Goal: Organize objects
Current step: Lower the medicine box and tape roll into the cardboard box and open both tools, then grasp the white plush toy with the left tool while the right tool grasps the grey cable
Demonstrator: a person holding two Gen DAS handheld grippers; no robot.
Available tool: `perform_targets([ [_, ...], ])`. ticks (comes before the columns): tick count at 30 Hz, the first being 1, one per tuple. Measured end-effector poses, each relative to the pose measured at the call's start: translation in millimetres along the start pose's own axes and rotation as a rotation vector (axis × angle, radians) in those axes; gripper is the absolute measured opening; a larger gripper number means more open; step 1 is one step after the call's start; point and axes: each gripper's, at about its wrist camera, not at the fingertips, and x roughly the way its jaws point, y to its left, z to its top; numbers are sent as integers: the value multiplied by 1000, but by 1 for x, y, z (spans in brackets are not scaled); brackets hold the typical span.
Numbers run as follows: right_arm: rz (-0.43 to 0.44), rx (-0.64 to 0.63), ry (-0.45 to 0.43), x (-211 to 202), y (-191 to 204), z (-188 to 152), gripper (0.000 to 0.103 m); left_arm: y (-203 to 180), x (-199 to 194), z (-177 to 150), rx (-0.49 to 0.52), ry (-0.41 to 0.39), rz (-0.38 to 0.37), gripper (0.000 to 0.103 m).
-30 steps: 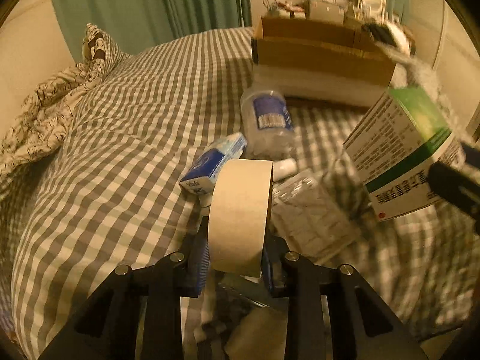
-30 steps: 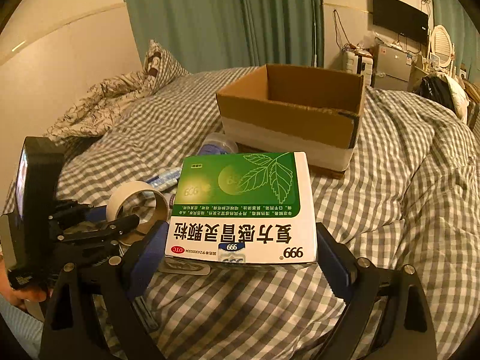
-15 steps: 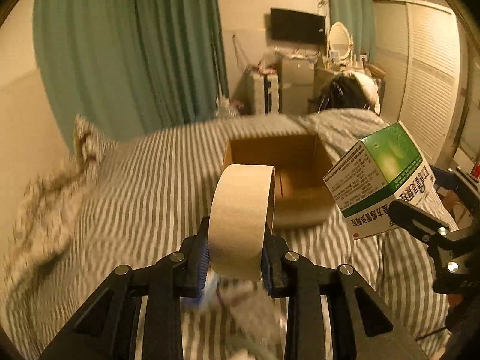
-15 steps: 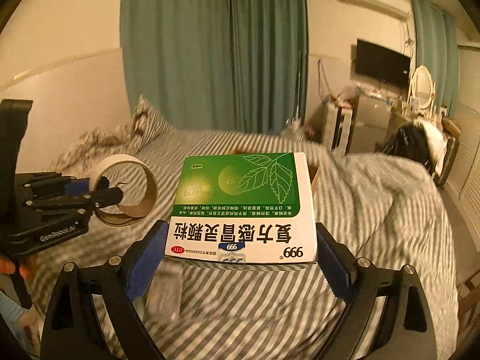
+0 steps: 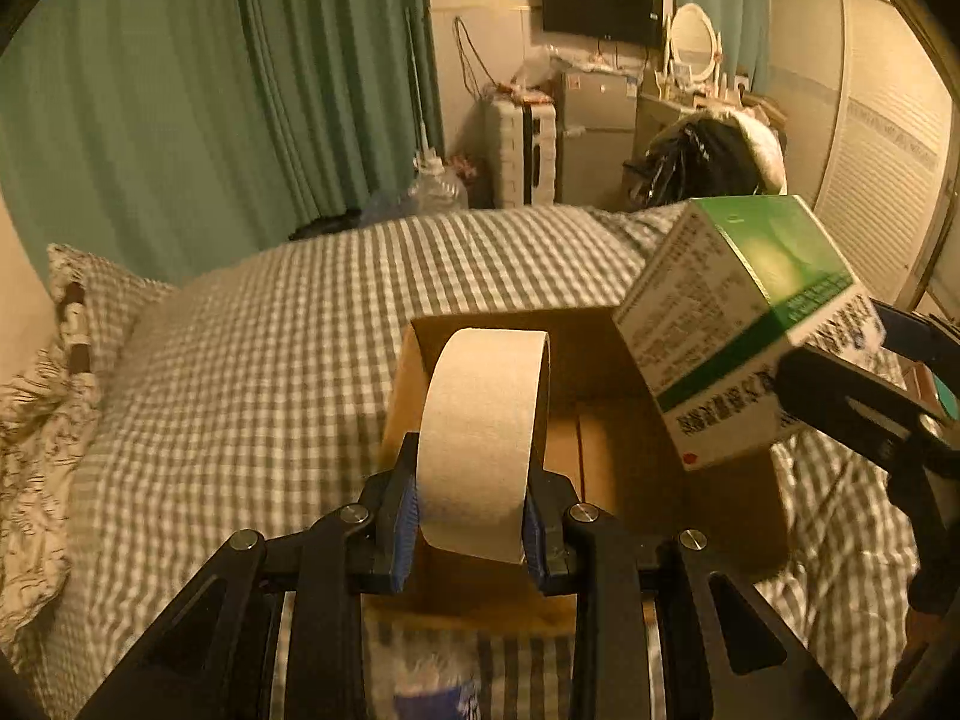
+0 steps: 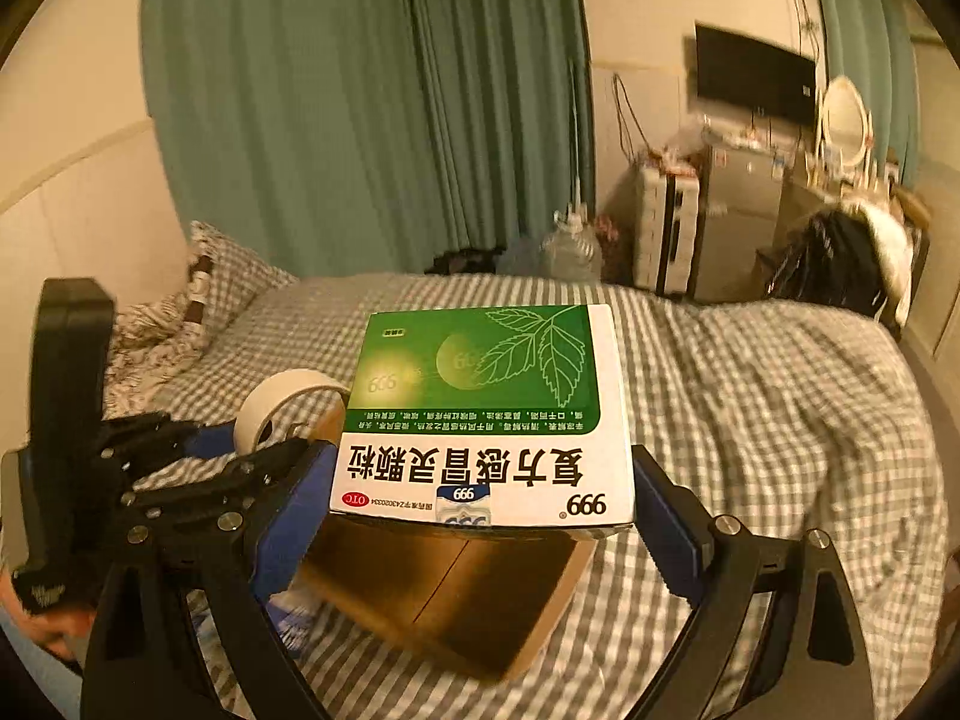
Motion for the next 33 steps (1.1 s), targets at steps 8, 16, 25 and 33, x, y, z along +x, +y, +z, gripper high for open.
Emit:
perform_targets([
  [8, 102, 82, -51, 25, -21, -6, 99, -3, 32, -5, 19, 41, -78, 79],
  [16, 89, 80, -108, -47, -9, 4, 99, 8, -41, -6, -26, -41, -28, 88],
  [25, 49, -111, -152, -172, 47, -24, 99, 30, -170, -65, -61, -132, 125, 97],
  [33, 19, -189, -97, -197, 83, -109, 99, 49, -192, -182, -187, -64, 207, 97],
])
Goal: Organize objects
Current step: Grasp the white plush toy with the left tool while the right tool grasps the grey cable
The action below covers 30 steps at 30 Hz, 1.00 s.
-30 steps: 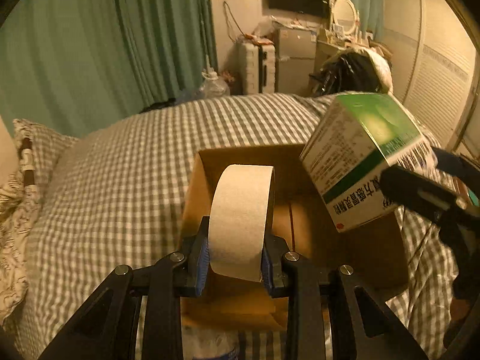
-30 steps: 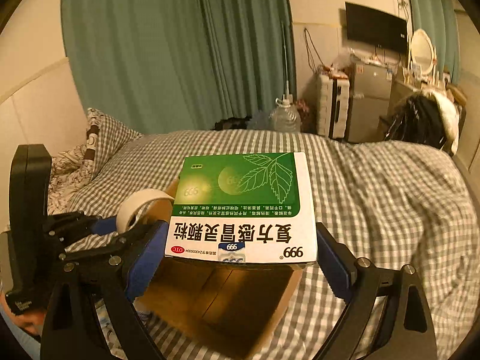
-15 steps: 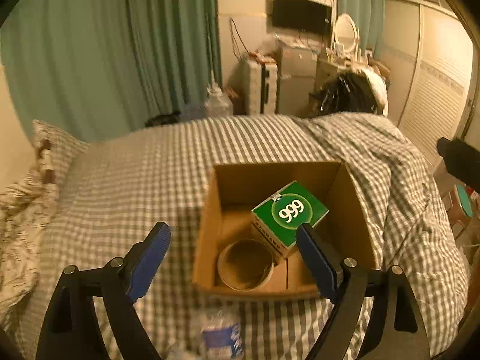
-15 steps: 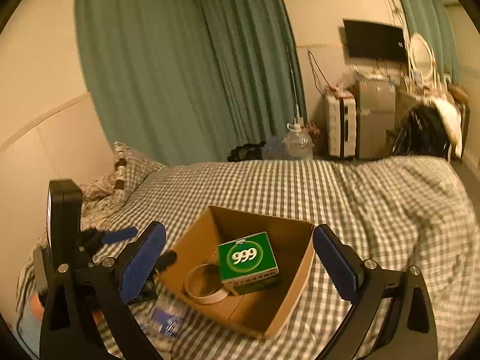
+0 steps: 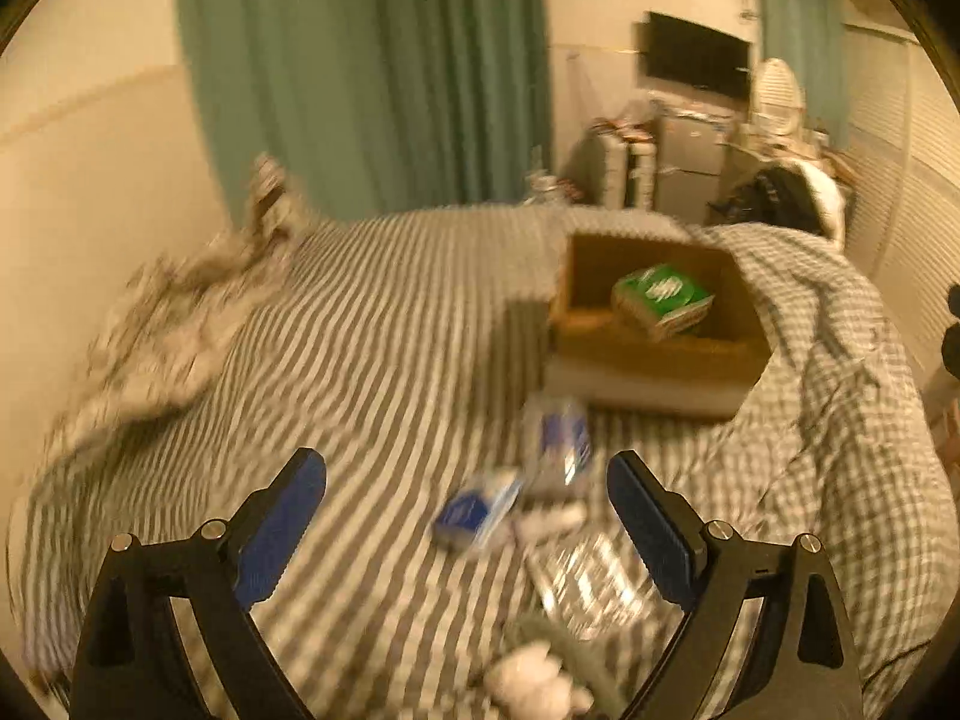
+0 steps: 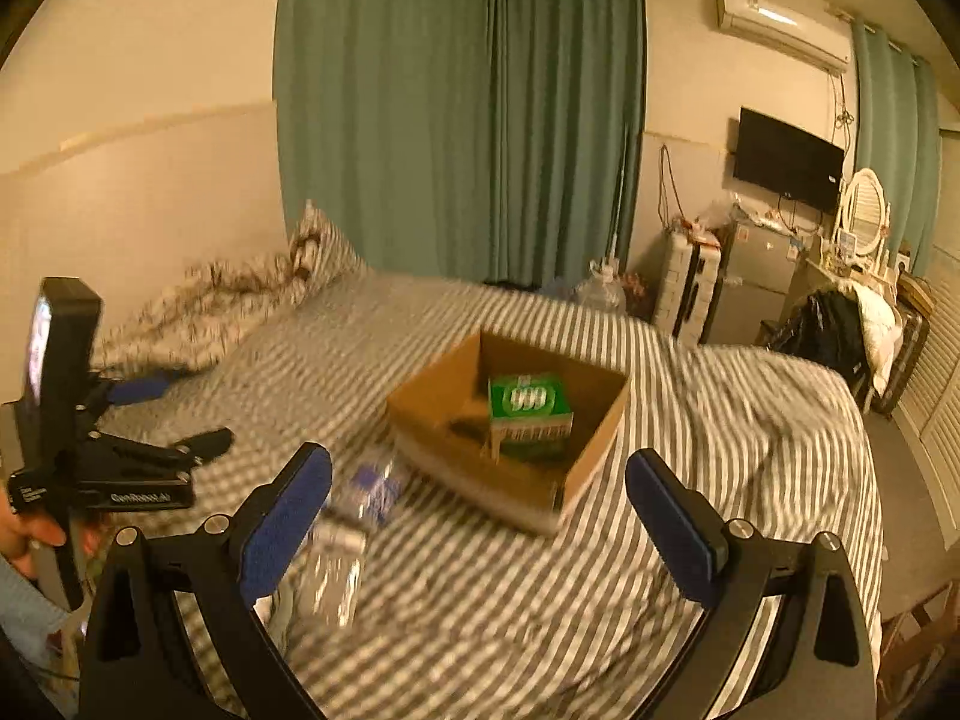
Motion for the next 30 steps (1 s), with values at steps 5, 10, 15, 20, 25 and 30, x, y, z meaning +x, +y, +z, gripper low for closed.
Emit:
perform_targets([
  [5, 33, 5, 84, 26, 22, -56, 99, 2, 20, -64, -26, 82, 37, 97],
  [10, 60, 50, 212, 64, 31, -99, 99, -7, 38, -110, 23, 188, 9, 97],
  [15, 61, 80, 274, 81, 30, -121, 99, -24, 50, -134, 82, 241, -36, 97],
  [20, 46, 87, 299, 90, 25, -126, 99, -33, 68, -145, 108, 271, -106, 97],
  [25, 35, 104, 323, 95, 23, -130, 99, -27, 69, -142, 87, 275, -165, 80],
  [30, 45, 89, 331, 94, 35, -131, 99, -19, 55, -134, 66, 261, -188, 80],
])
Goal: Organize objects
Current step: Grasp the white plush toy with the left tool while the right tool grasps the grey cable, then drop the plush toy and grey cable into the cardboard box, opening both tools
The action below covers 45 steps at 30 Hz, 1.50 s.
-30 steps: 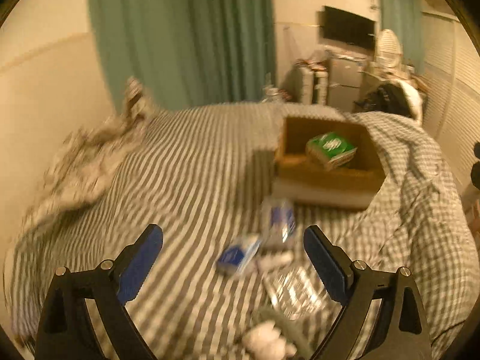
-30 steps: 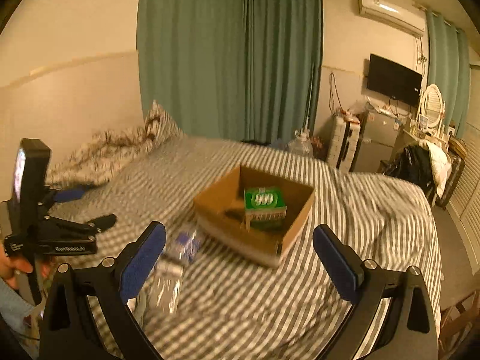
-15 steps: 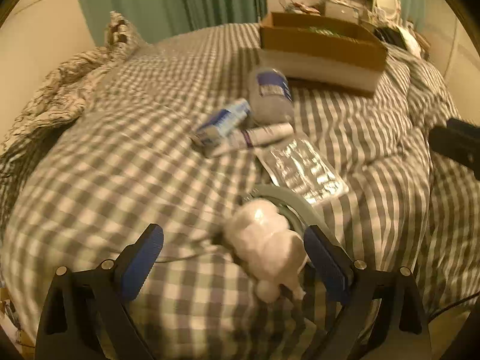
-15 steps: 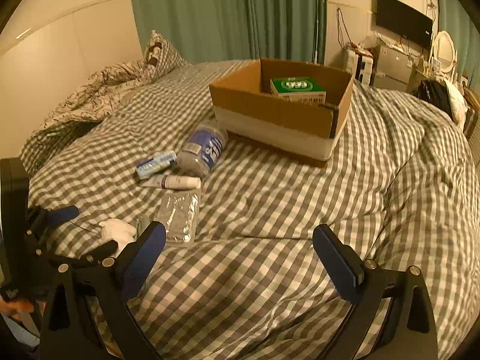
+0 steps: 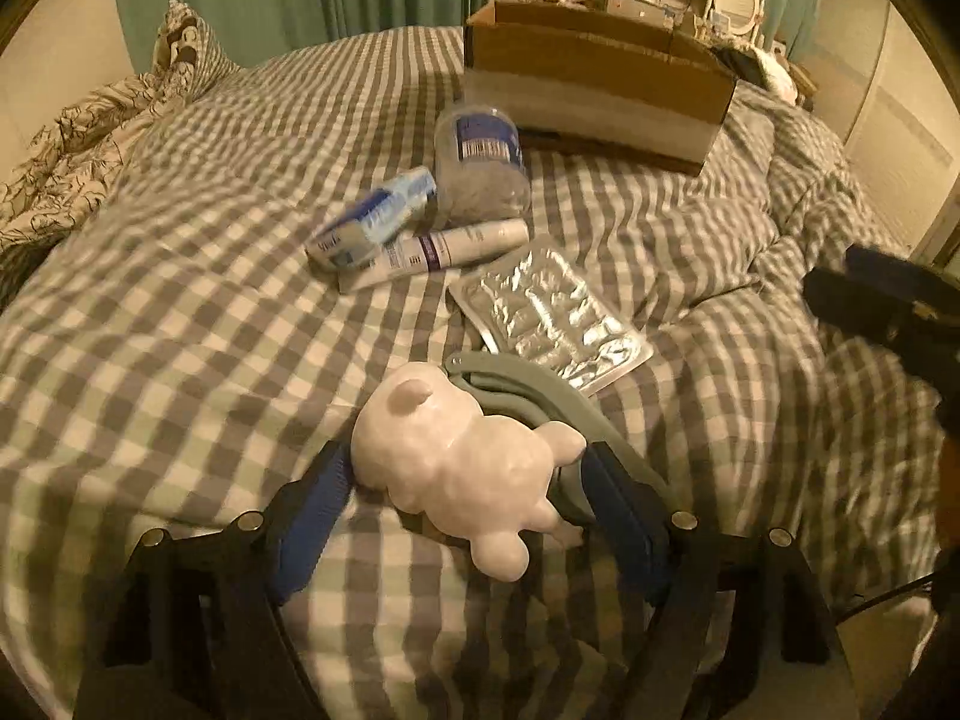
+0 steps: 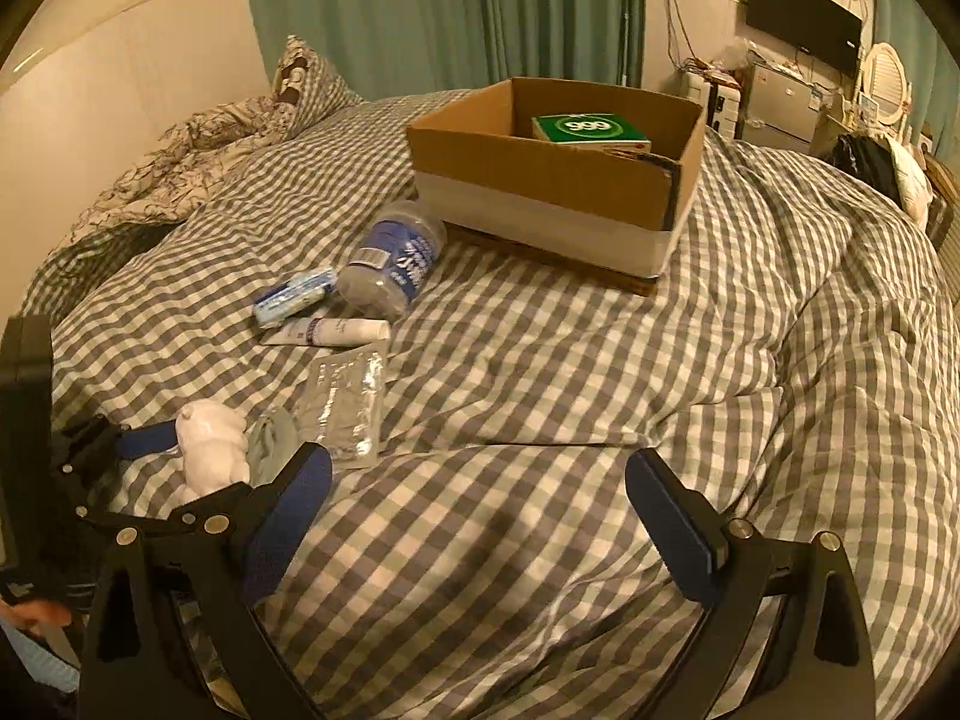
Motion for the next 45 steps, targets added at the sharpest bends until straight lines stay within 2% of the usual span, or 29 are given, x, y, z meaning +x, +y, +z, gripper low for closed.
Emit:
perform_targets([
  [5, 23, -47, 6, -1, 23, -1, 99, 10, -34, 12, 13, -84, 58, 80],
  [10, 85, -104, 53, 18, 60, -6, 99, 30, -45, 16, 19, -107, 154, 80],
  [14, 101, -154, 115, 43, 89, -14, 97, 45, -47, 17, -18, -110, 148, 80],
  [16, 93, -165, 137, 54, 99, -16, 94, 49, -47, 17, -21, -116, 158, 80],
  [22, 122, -216, 230, 81, 121, -24, 73, 52, -45, 18, -12, -127, 171, 80],
  [25, 119, -240, 246, 86, 125, -29, 63, 55, -45, 17, -19, -129, 164, 80],
  [27, 121, -249, 245, 84, 126, -29, 48, 56, -46, 18, -21, -130, 166, 80],
  [29, 113, -261, 235, 80, 126, -29, 42, 57, -47, 17, -21, -133, 166, 80],
  [32, 111, -267, 211, 70, 126, -29, 23, 56, -49, 17, -20, -138, 165, 80],
  [36, 106, -264, 173, 54, 121, -25, 15, 53, -53, 17, -22, -141, 155, 80],
  [45, 99, -226, 37, 5, 99, -2, 13, 38, -67, 28, -17, -171, 110, 80],
])
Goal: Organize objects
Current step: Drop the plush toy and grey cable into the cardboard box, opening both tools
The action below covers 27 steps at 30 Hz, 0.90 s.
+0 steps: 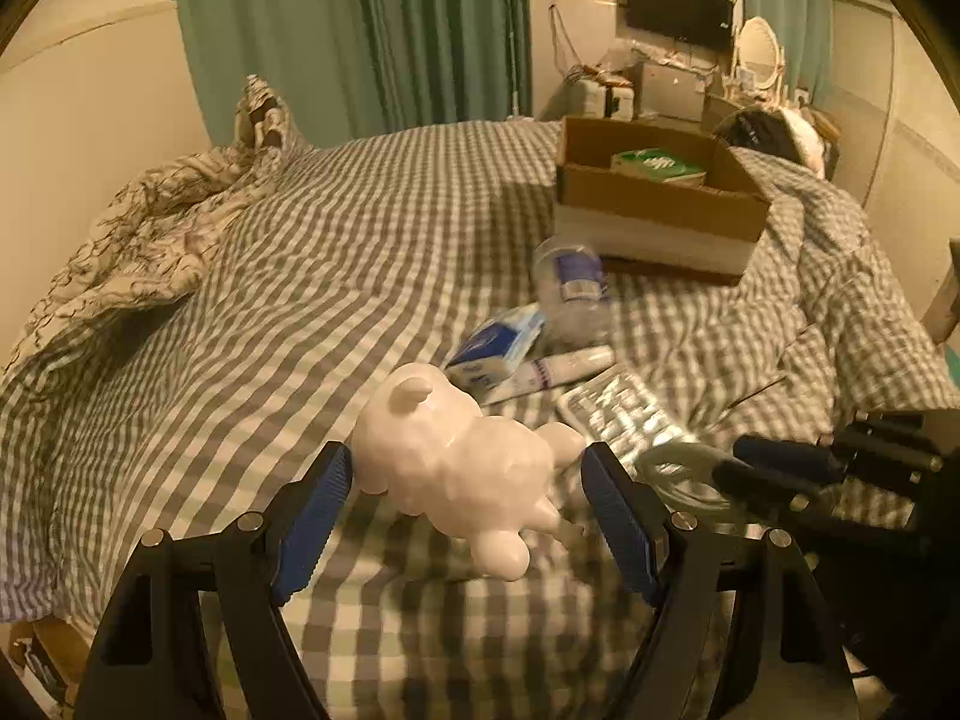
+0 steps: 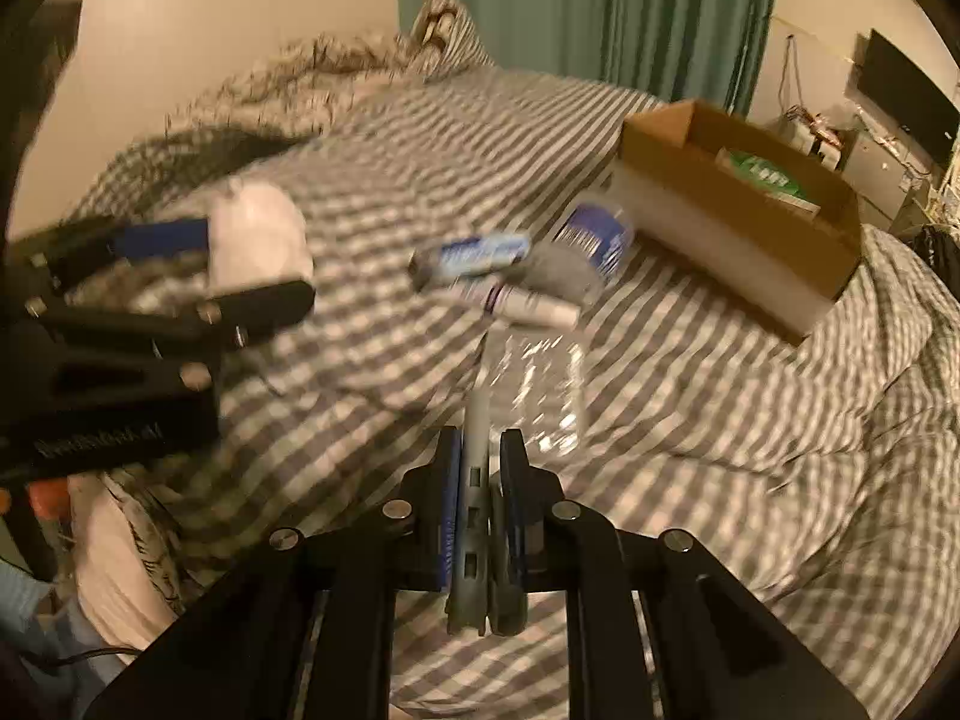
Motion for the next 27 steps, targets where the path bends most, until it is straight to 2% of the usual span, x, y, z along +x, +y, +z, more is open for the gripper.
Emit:
perform_targets([
  [5, -43, 13, -95, -35, -30, 30, 13, -13, -5, 43, 14, -58, -54, 80],
  [10, -106, 37, -196, -68, -77, 72, 13, -28, -4, 112, 48, -165, -53, 80],
  [15, -196, 58, -267, -81, -128, 117, 13, -53, 17, 180, 62, -221, -120, 80],
  [18, -219, 82, -277, -75, -159, 140, 13, -70, 41, 208, 71, -220, -149, 80],
  [22, -269, 119, -255, -49, -201, 166, 13, -93, 91, 238, 101, -184, -176, 80],
  [27, -284, 194, -209, -1, -249, 189, 13, -107, 146, 252, 102, -133, -200, 80],
])
